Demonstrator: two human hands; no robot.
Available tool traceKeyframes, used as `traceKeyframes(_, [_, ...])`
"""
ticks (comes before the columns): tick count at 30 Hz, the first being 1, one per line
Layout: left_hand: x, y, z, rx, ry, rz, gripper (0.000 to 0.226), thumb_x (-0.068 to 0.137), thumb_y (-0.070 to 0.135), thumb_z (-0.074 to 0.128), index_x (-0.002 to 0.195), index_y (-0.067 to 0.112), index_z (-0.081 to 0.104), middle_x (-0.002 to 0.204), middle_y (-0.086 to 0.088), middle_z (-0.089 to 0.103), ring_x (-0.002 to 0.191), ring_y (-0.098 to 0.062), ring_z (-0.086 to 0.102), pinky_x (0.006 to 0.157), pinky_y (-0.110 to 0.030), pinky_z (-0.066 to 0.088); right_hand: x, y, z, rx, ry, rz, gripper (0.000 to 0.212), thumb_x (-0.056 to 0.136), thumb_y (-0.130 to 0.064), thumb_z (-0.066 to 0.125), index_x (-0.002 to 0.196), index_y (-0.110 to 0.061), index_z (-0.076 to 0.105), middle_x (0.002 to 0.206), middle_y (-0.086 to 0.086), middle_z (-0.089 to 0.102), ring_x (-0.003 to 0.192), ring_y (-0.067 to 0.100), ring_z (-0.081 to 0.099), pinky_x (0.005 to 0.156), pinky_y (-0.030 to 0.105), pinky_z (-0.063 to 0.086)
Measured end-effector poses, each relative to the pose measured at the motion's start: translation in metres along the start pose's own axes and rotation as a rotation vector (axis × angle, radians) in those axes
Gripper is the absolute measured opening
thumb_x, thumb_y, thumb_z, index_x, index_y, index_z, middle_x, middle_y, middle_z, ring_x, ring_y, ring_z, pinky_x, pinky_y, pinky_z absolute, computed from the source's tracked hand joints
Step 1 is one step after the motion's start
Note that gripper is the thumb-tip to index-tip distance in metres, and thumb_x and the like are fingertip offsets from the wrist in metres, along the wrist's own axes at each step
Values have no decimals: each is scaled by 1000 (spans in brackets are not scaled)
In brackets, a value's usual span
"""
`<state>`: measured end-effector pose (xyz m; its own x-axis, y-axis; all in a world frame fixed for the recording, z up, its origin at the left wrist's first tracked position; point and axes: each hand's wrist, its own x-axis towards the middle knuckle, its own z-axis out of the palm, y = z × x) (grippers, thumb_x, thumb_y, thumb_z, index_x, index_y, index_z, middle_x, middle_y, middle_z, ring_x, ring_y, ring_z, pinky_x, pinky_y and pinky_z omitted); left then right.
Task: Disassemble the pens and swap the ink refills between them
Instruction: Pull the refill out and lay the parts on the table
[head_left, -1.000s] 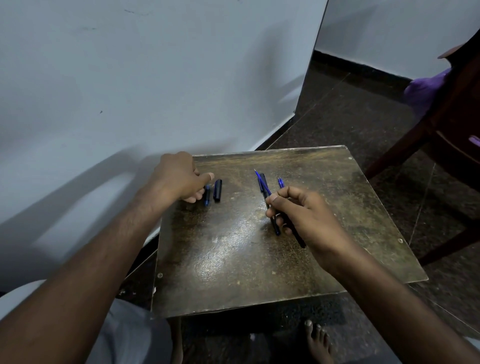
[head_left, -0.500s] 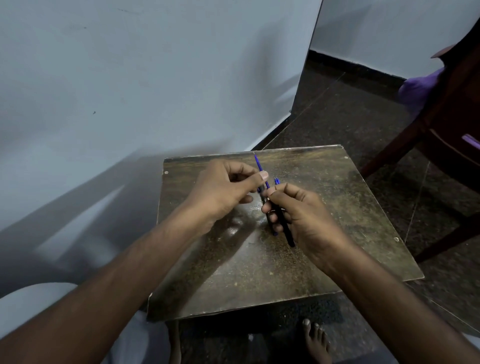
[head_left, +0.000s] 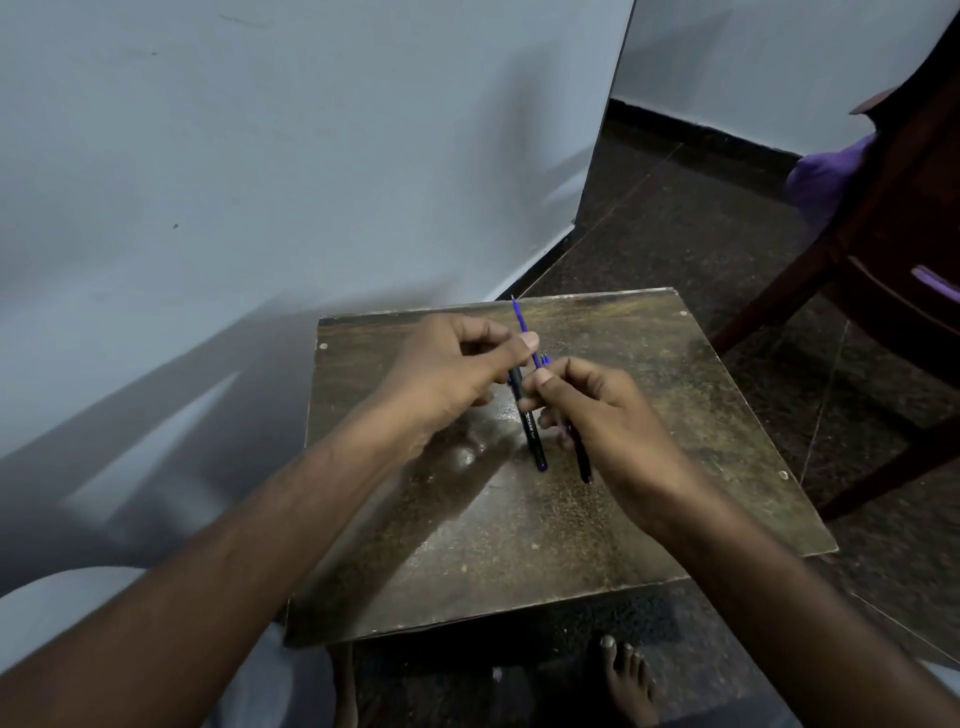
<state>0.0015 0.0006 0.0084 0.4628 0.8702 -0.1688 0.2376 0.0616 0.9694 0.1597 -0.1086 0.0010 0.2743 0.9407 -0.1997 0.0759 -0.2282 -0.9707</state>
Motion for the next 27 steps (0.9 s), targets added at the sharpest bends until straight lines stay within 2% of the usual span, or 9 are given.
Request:
traceKeyframes(2, [-6, 2, 10, -21, 2, 1, 19, 101, 42, 75, 99, 27, 86, 96, 8, 85, 84, -3, 77, 69, -23, 60, 0, -4, 2, 187, 1, 60, 25, 110, -26, 56, 94, -22, 75, 90, -4, 77, 71, 2, 61, 56, 17, 44])
traceKeyframes(4, [-11, 2, 15, 106, 2, 66, 18, 106, 41, 68, 108, 31, 83, 102, 9, 84, 88, -8, 77, 71, -28, 62, 0, -10, 0, 461, -5, 129, 28, 110, -22, 53, 90, -20, 72, 91, 1, 72, 70, 8, 58, 57, 23, 40])
traceKeyframes(8, [-20, 1, 29, 471, -25, 217, 29, 92, 59, 77, 116, 42, 76, 98, 20, 70, 78, 4, 65, 73, -24, 52, -1, -21, -8, 738, -97, 176, 19, 105, -28, 56, 88, -21, 64, 114, 16, 63, 89, 20, 53, 73, 31, 41])
traceKeyframes(10, [-23, 1, 34, 624, 39, 286, 37, 84, 69, 76, 111, 45, 77, 93, 23, 59, 84, 9, 54, 72, -19, 40, -3, -24, -6, 809, -142, 182, 17, 103, -28, 58, 89, -20, 62, 117, 17, 61, 86, 20, 53, 81, 30, 45])
traceKeyframes(13, [-24, 2, 36, 673, 84, 313, 45, 79, 77, 75, 110, 45, 80, 89, 30, 50, 84, 16, 45, 68, -12, 30, -5, -25, -4, 816, -140, 181, 23, 110, -27, 52, 90, -19, 61, 125, 19, 50, 85, 18, 54, 85, 30, 46])
traceKeyframes(17, [-21, 4, 33, 685, 100, 288, 32, 79, 69, 83, 91, 38, 84, 66, 28, 58, 61, 14, 58, 55, -6, 30, -6, -28, -1, 788, -141, 160, 21, 108, -26, 53, 90, -19, 61, 126, 19, 46, 91, 19, 54, 93, 34, 43])
traceKeyframes(20, [-20, 5, 29, 662, 51, 218, 24, 79, 59, 86, 86, 36, 83, 62, 24, 66, 66, 22, 64, 52, -5, 37, -7, -29, 4, 739, -174, 96, 15, 100, -26, 59, 88, -17, 61, 120, 17, 52, 91, 19, 60, 92, 34, 50])
traceKeyframes(24, [-19, 8, 25, 635, 48, 174, 24, 78, 55, 87, 86, 33, 83, 69, 19, 77, 61, 7, 72, 64, -25, 64, -10, -32, 5, 618, -200, 50, 16, 99, -32, 60, 90, -18, 63, 107, 5, 69, 93, 20, 73, 69, 30, 61])
traceKeyframes(27, [-18, 9, 24, 613, 80, 114, 18, 78, 51, 82, 77, 33, 82, 69, 16, 79, 65, 1, 75, 70, -36, 67, -9, -31, 4, 600, -194, 62, 16, 98, -34, 63, 90, -20, 66, 112, 4, 70, 99, 24, 75, 74, 38, 64])
